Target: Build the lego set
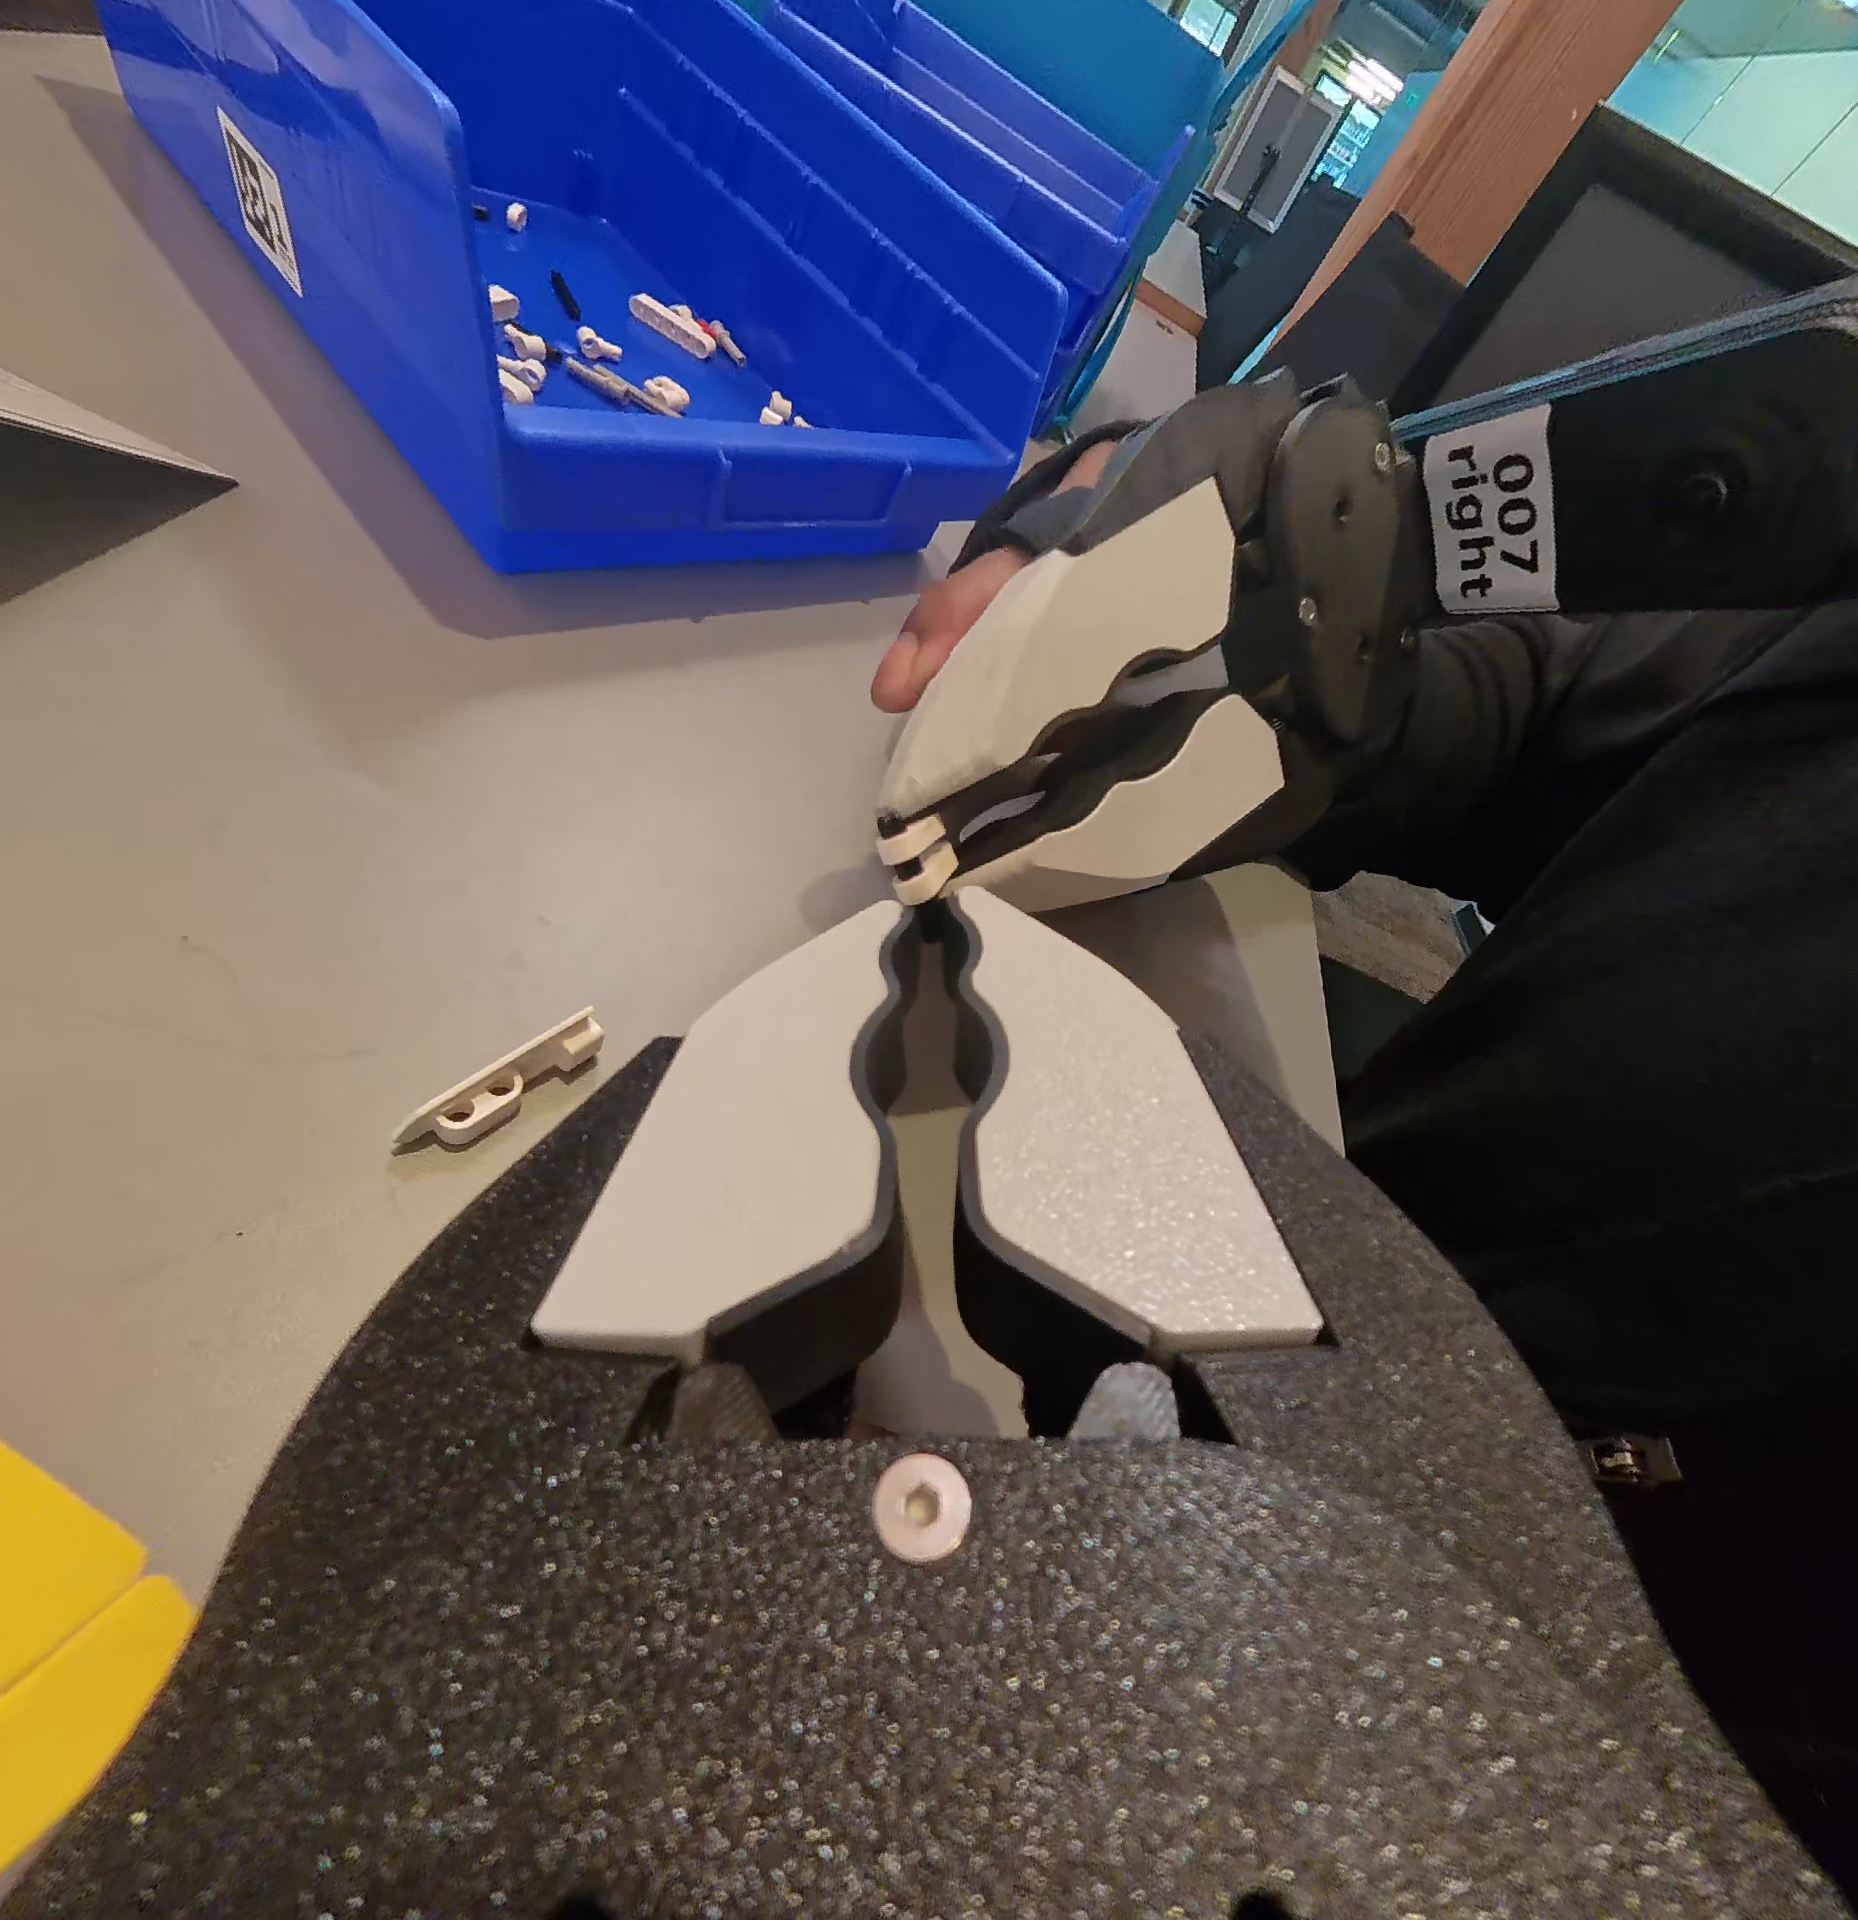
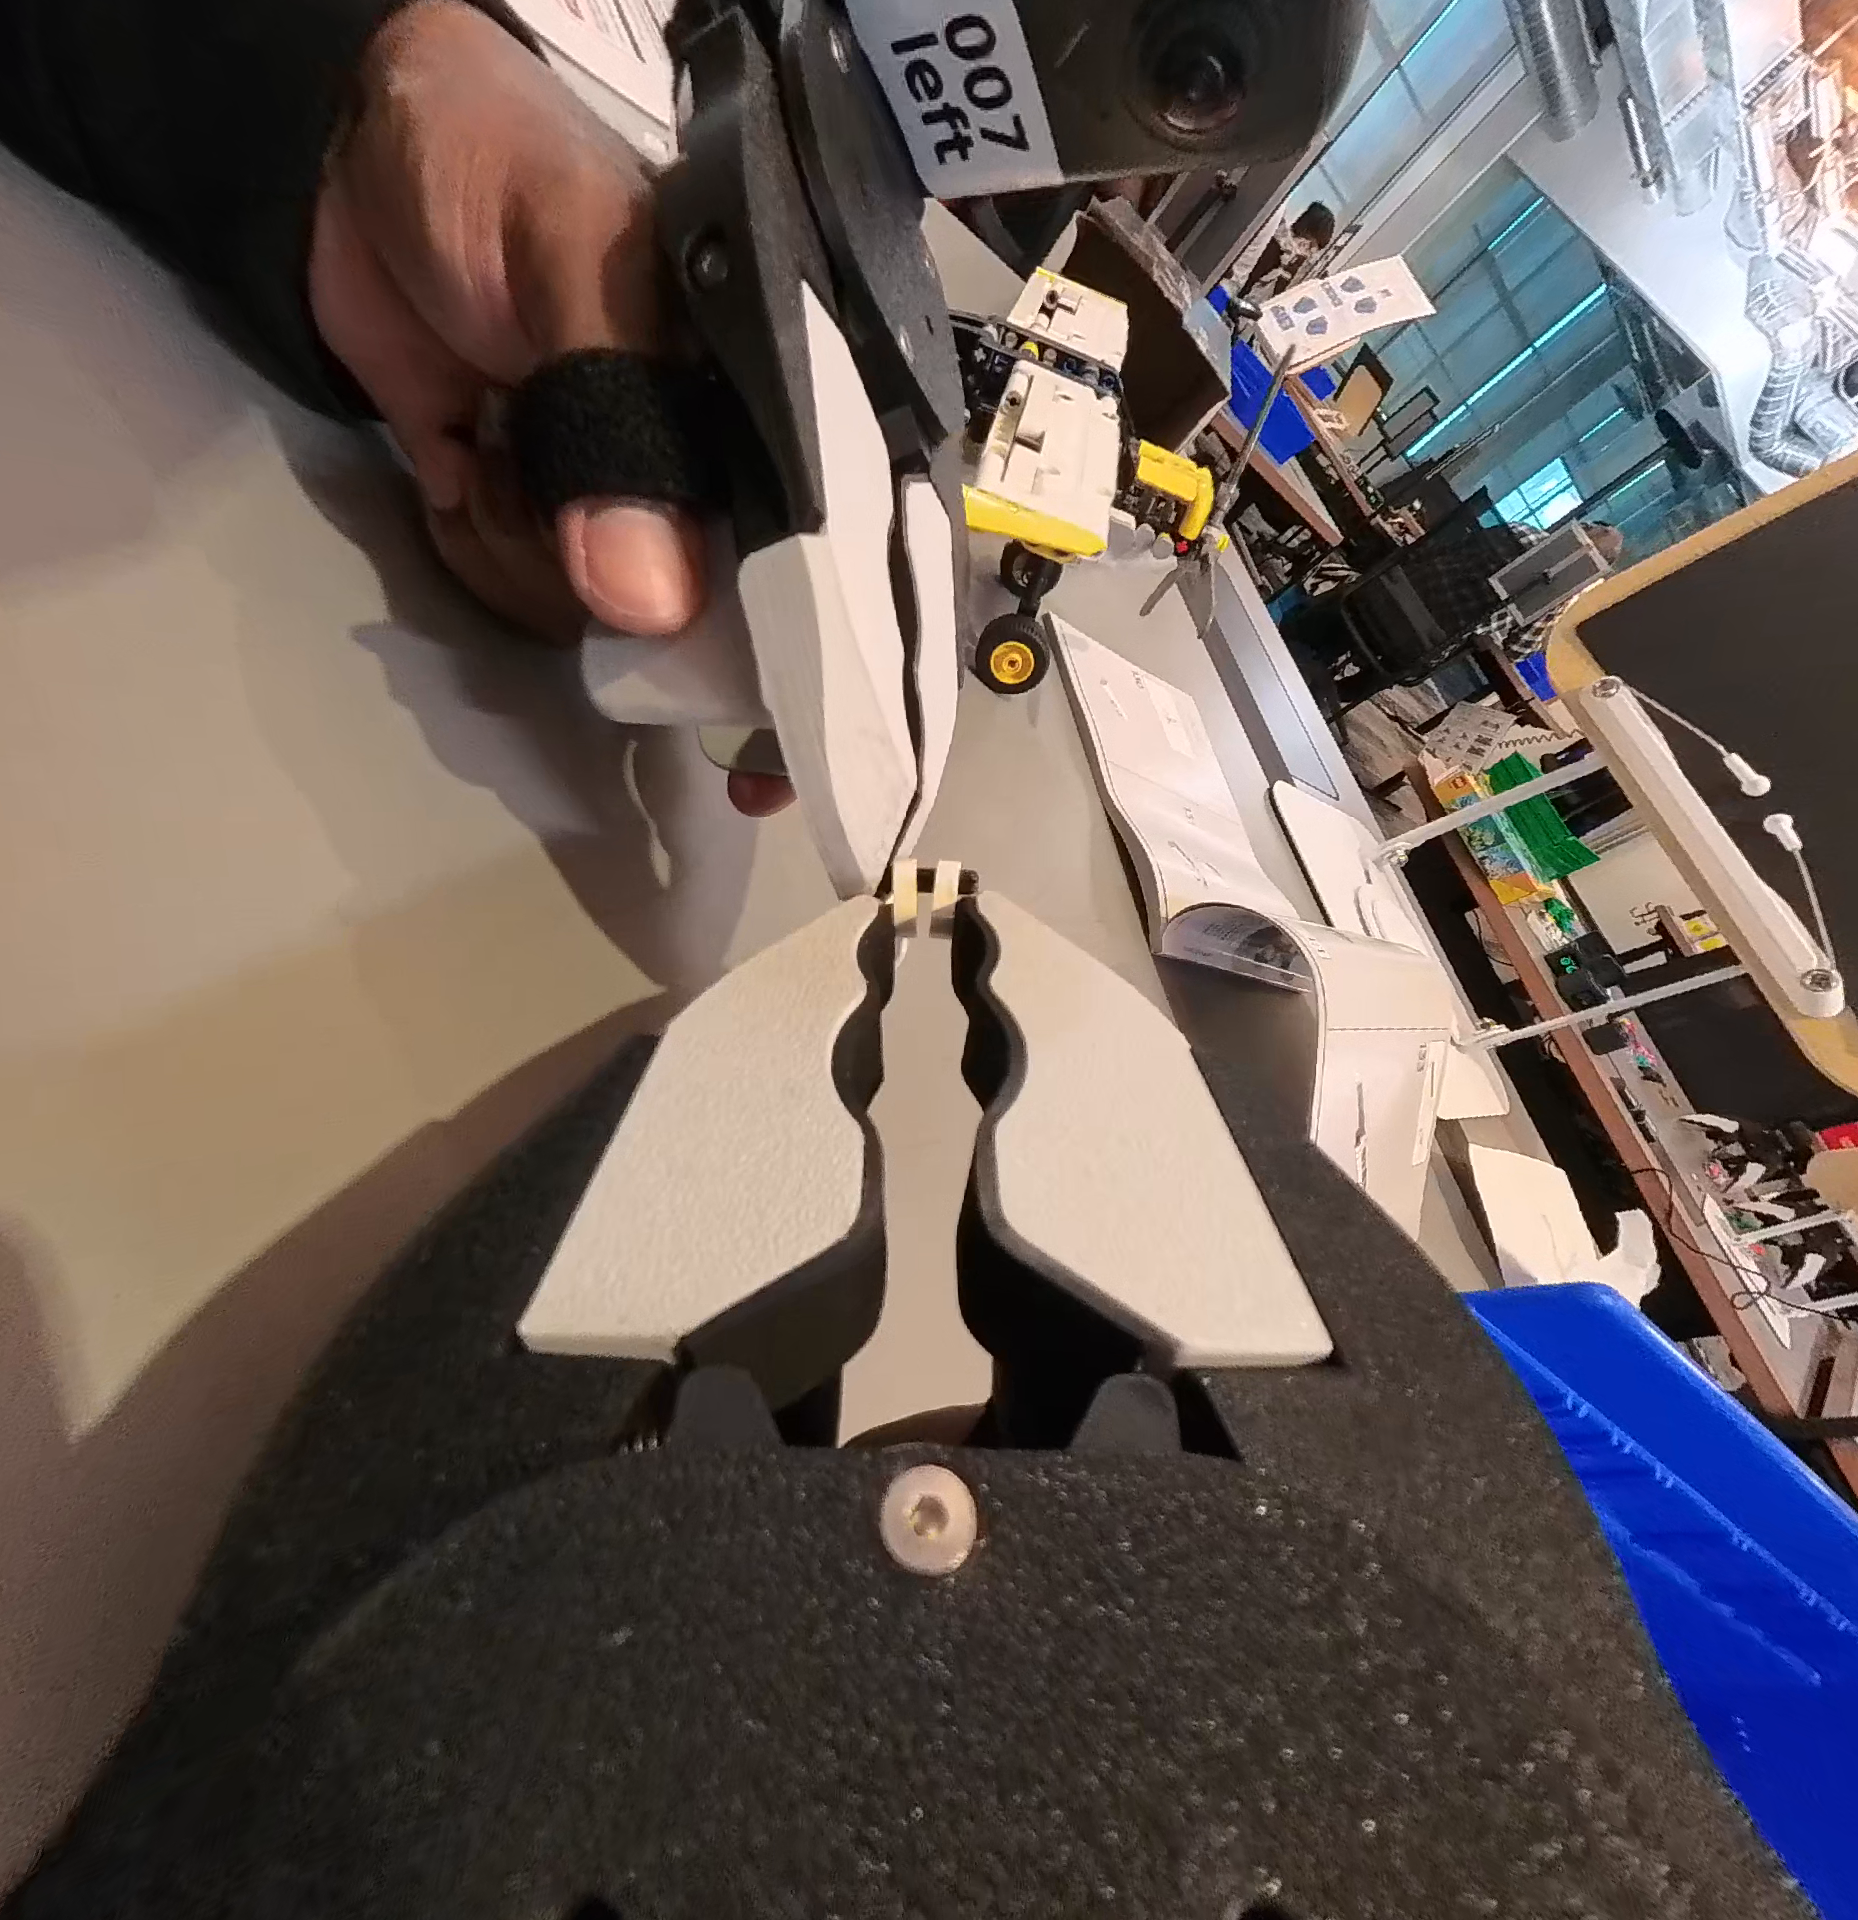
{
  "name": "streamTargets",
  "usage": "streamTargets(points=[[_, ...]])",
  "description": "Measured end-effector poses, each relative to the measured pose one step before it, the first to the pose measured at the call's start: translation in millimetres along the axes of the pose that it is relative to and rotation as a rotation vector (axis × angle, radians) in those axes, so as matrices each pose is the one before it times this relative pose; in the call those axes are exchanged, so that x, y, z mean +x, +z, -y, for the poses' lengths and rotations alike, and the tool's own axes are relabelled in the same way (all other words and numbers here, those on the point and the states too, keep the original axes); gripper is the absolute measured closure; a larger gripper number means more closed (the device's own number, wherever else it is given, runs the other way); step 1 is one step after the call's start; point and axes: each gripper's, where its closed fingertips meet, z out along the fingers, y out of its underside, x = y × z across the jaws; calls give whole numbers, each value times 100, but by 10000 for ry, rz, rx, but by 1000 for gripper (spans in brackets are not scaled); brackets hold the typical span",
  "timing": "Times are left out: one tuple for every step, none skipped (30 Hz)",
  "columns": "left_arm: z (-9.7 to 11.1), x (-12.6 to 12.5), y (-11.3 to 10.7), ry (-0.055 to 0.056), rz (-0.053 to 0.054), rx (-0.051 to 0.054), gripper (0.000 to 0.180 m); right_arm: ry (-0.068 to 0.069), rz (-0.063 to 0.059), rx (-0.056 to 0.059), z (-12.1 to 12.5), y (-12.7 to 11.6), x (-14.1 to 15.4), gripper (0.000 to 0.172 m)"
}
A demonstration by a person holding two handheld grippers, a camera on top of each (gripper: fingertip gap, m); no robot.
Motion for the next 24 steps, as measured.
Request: streamTargets(points=[[4, 8, -16, 2, -10, 7, 177, -1, -17, -3, 18, 4, 0, 161], [-38, 6, -12, -5, -14, -28, 177, -24, -16, -5, 15, 8, -31, 161], [-65, 14, 1, 11, -4, -44, 177, -49, -1, -14, -5, 21, -45, 161], [-16, -4, -7, 24, 24, -4, 177, -17, 11, -8, -3, 6, -38, 161], [-37, 19, 14, 14, 0, -27, 177, 33, 29, 1, -7, -3, -21, 161], [-18, 7, 16, -1, -5, -12, 177, 43, 45, 7, -14, 0, -33, 162], [41, -3, -11, 1, 6, 23, 177, 64, 11, 23, 8, -4, 21, 162], [23, -2, -23, -11, -6, 21, 177, 104, 8, 18, 8, 7, 31, 162], [68, 24, -23, 20, -16, 47, 177, 159, 47, 35, 11, -2, 40, 162], [150, 40, -35, 38, -8, 102, 176, 279, 87, 97, 42, -24, 78, 161], [167, 132, -51, 80, -84, 99, 176, 424, 147, 166, 99, -57, 89, 161], [173, 224, -106, 134, -153, 84, 175, 430, 199, 226, 175, -90, 34, 161], [217, 176, -117, 145, -89, 120, 173, 313, 187, 238, 219, -107, -4, 161], [180, 197, -114, 244, -54, 93, 172, 207, 139, 179, 160, -92, -31, 161], [175, -33, -119, 331, 117, 76, 172, 131, 87, 102, 72, -78, -15, 161], [209, -186, -168, 399, 221, 92, 170, 76, 52, 88, 26, -87, 16, 161], [161, -284, -186, 420, 254, 74, 171, 90, 53, 110, 67, -128, 23, 161], [77, -287, -197, 404, 196, 46, 171, 149, 54, 143, 124, -154, 52, 161], [2, -218, -151, 333, 115, 31, 170, 202, 47, 147, 146, -156, 105, 161], [65, -16, -129, 287, -35, 86, 170, 190, 31, 123, 135, -133, 133, 161], [135, 128, -86, 245, -105, 147, 169, 92, 31, 82, 105, -109, 82, 161], [182, 170, -56, 221, -109, 169, 166, 9, 42, 34, 51, -58, -14, 161], [213, 222, -7, 245, -100, 169, 163, -20, 81, 28, 54, -20, -135, 161], [183, 186, 31, 284, -49, 151, 162, -10, 118, 38, 72, -7, -226, 161]])
